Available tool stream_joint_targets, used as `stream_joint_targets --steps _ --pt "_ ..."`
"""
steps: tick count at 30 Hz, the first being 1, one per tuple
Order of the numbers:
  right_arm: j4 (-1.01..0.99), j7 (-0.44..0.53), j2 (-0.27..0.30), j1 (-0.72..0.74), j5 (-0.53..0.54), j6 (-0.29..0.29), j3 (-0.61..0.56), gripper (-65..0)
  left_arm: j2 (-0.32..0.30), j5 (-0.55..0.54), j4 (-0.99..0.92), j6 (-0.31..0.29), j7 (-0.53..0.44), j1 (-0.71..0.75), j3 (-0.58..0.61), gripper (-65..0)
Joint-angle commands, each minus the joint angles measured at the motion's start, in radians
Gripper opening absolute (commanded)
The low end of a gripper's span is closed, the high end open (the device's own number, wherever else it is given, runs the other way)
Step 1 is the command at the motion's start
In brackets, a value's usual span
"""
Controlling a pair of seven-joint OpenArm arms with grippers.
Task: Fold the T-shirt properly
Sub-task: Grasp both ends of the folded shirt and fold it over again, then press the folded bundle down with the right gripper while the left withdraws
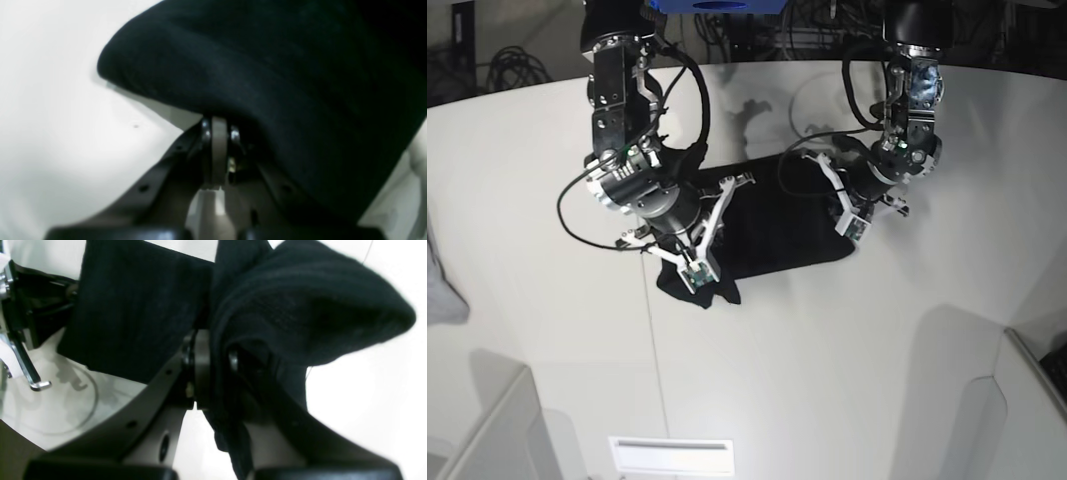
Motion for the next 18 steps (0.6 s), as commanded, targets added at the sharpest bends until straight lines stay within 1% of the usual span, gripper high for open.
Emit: stream_joint_targets --steps 1,3,5,6,8,11,12,14,18 --pt "0.021 0.038 -0.007 0.014 0.027 -0.005 -0.004 -65.0 -0.004 -0.006 0.014 0.002 -0.012 -0.013 -0.001 -65.0" --pt "0.021 0.047 -0.007 0.014 0.096 -0.005 0.002 -65.0 -0.004 -0.009 0.014 0.002 -0.012 -0.016 -0.005 -65.0" --pt "0.021 0.044 -0.007 0.014 0.143 -0.008 0.002 -65.0 -0.005 -0.006 0.014 0.002 -0.012 -0.017 -0.010 -65.0" --pt "0.021 0.044 -0.007 0.013 0.152 -0.024 -0.002 -65.0 -0.008 -0.006 0.014 0.002 -0.012 -0.017 -0.010 -65.0" --pt "0.020 0.047 -0.007 0.011 0.172 -0.073 -0.007 -65.0 -0.010 -0.006 0.017 0.002 -0.012 -0.017 -0.011 -65.0" --pt "0.014 0.053 -0.006 0.013 0.249 -0.133 -0.024 -65.0 -0.011 -0.006 0.023 0.002 -0.012 -0.016 -0.011 -65.0" --pt "0.010 0.053 -0.004 0.014 0.263 -0.157 -0.030 -65.0 -0.011 -0.007 0.023 0.002 -0.012 -0.016 -0.011 -65.0" --pt "-0.013 0.073 -0.004 0.014 0.267 -0.180 -0.030 -65.0 -0.011 -0.009 0.023 0.002 -0.012 -0.014 -0.011 -65.0" --pt "-0.065 0.116 -0.004 0.008 0.267 -0.182 -0.039 -65.0 -0.011 -0.010 0.024 0.002 -0.012 -0.010 -0.011 -65.0"
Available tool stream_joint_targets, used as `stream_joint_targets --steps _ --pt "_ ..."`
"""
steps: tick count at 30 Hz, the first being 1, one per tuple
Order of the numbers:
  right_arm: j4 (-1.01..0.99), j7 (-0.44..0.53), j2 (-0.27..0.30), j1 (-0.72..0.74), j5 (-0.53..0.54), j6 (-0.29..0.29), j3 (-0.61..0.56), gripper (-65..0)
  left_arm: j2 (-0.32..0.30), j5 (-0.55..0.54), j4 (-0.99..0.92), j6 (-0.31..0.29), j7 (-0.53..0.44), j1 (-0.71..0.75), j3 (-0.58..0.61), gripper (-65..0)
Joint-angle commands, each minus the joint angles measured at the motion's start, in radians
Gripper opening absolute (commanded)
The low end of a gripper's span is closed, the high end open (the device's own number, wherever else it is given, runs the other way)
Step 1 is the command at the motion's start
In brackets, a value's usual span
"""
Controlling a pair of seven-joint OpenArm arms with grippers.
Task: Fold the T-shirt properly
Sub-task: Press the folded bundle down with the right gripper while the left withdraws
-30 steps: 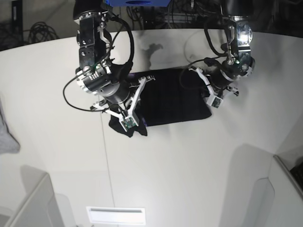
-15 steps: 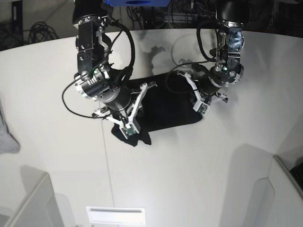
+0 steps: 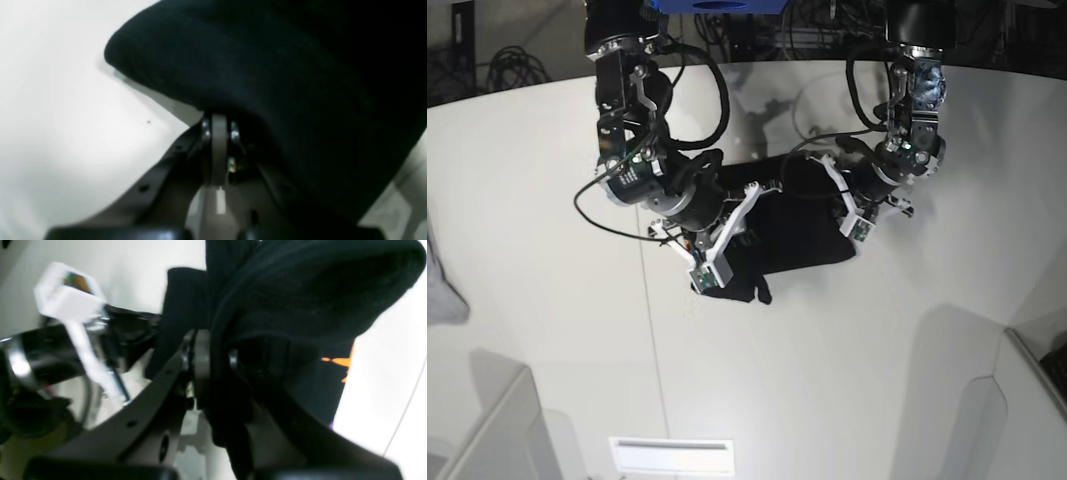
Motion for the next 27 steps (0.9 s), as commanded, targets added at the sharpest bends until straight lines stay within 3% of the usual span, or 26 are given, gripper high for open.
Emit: stream_joint_targets --steps 1,6,9,11,22,27 --pt "0.000 0.037 -0.007 0.013 0.017 0.001 -0.024 -65.0 -0.002 -0.011 0.022 0.002 -0.016 -0.007 -0.002 -65.0" --pt "-0.046 0.106 -0.007 0.013 0.017 -0.011 -0.085 -65.0 -0.002 -0.014 0.022 0.002 -0.016 -0.005 -0.002 -65.0" --pt "-0.070 0.125 -0.007 0.017 0.017 -0.103 -0.148 -65.0 -0.004 -0.014 0.022 0.002 -0.016 -0.005 -0.002 -65.0" --pt "-0.098 0.165 -0.007 0.020 0.017 -0.135 -0.177 -65.0 -0.004 -0.014 0.022 0.002 -0.016 -0.005 -0.002 -65.0" --pt "-0.202 0.217 -0.003 0.043 0.012 -0.138 -0.182 -65.0 -0.033 -0.017 0.085 0.000 -0.015 0.040 -0.005 -65.0" --pt "-0.244 0.221 -0.003 0.048 0.012 -0.140 -0.185 -65.0 -0.032 -0.017 0.146 -0.006 -0.015 0.096 -0.130 -65.0"
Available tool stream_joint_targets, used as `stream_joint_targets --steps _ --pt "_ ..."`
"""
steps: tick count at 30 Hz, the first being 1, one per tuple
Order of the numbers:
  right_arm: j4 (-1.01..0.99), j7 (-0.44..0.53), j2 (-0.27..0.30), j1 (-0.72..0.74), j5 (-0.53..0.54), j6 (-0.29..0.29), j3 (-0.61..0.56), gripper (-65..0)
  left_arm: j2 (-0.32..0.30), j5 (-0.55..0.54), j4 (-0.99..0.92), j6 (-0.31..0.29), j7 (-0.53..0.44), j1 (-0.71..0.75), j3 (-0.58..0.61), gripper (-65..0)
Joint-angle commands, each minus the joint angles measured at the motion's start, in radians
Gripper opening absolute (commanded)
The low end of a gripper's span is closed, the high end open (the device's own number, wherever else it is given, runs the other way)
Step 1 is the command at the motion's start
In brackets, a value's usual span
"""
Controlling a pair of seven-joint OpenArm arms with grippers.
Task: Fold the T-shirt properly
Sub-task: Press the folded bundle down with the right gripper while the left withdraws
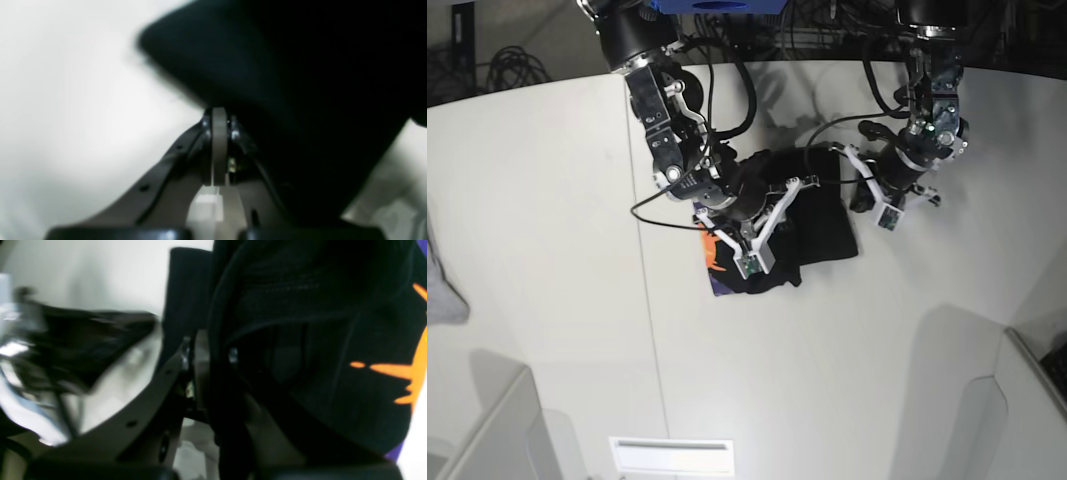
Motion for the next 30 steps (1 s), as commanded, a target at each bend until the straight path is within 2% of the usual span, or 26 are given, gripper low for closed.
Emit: stream_joint_targets --steps 1,9,14,15,18,21,30 --pt "0.009 0.017 -0.012 0.012 0.008 0.002 -0.005 -65.0 -0.009 -0.007 0.030 -0.001 -0.014 0.002 -0.023 -65.0" --pt "-0.022 0.018 -0.014 0.012 0.012 0.000 -0.005 -65.0 -0.006 -0.030 0.071 -0.003 -0.014 0.108 -0.209 -65.0" --pt "-0.022 0.018 -0.014 0.012 0.012 -0.001 -0.001 -65.0 -0.012 -0.262 0.070 -0.003 -0.014 0.185 -0.342 -65.0" --pt "-0.022 0.018 -0.014 0.012 0.012 -0.001 -0.002 -63.5 -0.023 -0.297 0.071 -0.003 -0.014 0.197 -0.361 -65.0" --pt "-0.022 0.018 -0.015 0.012 0.012 -0.001 -0.004 -45.8 -0.066 -0.365 0.068 -0.003 -0.014 0.229 -0.380 -65.0" --pt "-0.013 0.018 -0.015 0.011 0.012 -0.001 -0.005 -36.3 -0.080 -0.369 0.068 -0.003 -0.014 0.248 -0.387 -65.0" --pt "0.011 0.015 -0.018 0.012 0.012 -0.001 -0.009 -35.9 -0.087 -0.374 0.063 -0.003 -0.014 0.268 -0.436 -65.0"
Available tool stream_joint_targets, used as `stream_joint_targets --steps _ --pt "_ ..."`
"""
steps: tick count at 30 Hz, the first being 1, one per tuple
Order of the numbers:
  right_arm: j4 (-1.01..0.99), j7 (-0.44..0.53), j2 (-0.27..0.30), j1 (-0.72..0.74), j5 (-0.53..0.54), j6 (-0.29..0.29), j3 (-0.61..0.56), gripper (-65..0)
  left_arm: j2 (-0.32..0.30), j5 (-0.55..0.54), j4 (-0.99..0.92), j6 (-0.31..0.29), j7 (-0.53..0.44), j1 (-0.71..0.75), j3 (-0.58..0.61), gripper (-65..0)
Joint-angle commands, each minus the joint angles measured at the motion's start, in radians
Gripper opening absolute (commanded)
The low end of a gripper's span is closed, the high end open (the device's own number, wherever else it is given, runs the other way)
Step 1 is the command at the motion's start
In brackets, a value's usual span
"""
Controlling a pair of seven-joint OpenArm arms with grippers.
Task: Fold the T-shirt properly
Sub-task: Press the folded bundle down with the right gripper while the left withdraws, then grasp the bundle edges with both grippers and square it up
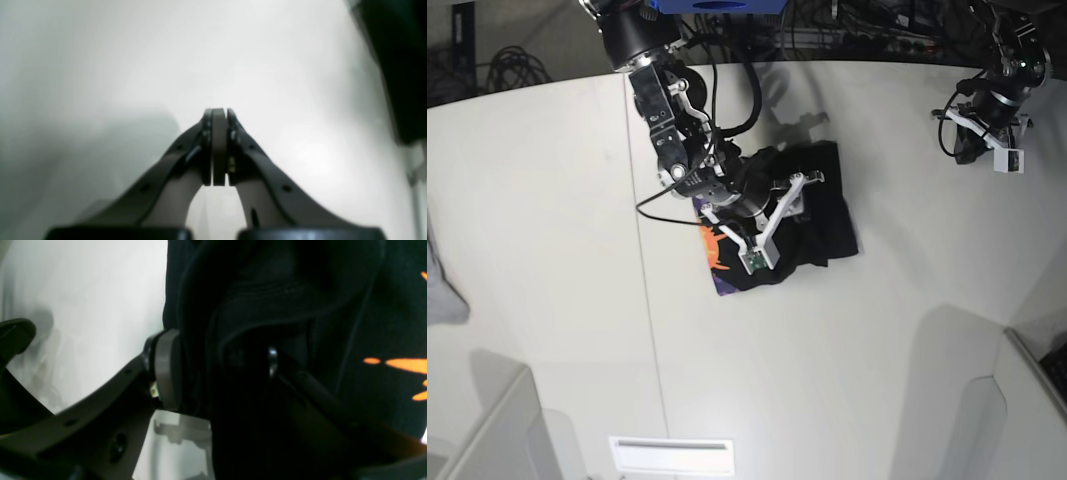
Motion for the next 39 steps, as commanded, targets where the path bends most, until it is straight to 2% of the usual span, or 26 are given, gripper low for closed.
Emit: stream_joint_targets --steps 1,11,17,22,27,29,31,34,35,39 --pt "0.020 0.019 -0.011 0.015 0.007 0.003 -0.003 -35.9 -0.012 -0.013 0.016 -0.004 -0.022 0.000 -0.005 -65.0" --pt "0.017 0.021 -0.011 0.030 0.007 0.003 -0.127 -35.9 -0.010 -0.013 0.016 -0.004 -0.022 -0.003 -0.005 -65.0" --pt "0.011 0.013 -0.011 0.063 0.007 0.002 -0.161 -36.5 -0.012 -0.013 0.014 -0.004 -0.022 0.000 -0.005 -65.0" --pt "0.020 0.008 -0.011 0.075 0.007 0.002 -0.258 -36.5 -0.012 -0.013 0.013 -0.004 -0.022 -0.008 -0.005 -65.0" --pt "0.151 -0.039 -0.005 0.070 0.000 0.002 -0.293 -36.6 -0.012 -0.013 0.013 -0.004 -0.022 -0.009 -0.005 -65.0" --pt "0.209 -0.034 0.037 0.075 0.000 0.002 -0.291 -36.9 -0.012 -0.013 0.013 -0.004 -0.022 -0.009 -0.005 -65.0" --pt "0.232 -0.036 0.064 0.093 0.000 0.002 -0.262 -42.0 -0.012 -0.013 0.013 -0.004 -0.022 -0.008 -0.005 -65.0" --pt "0.206 -0.041 0.075 0.090 0.001 0.002 -0.181 -61.1 -0.010 -0.013 0.020 -0.004 -0.022 -0.003 0.000 -65.0" --pt "0.186 -0.042 0.075 0.089 0.001 0.002 -0.162 -65.0 -0.009 -0.014 0.022 -0.004 -0.022 -0.003 0.003 -65.0" --pt "0.083 -0.036 0.075 0.069 0.001 0.002 -0.130 -65.0 -0.006 -0.014 0.025 -0.004 -0.022 -0.009 0.006 -65.0"
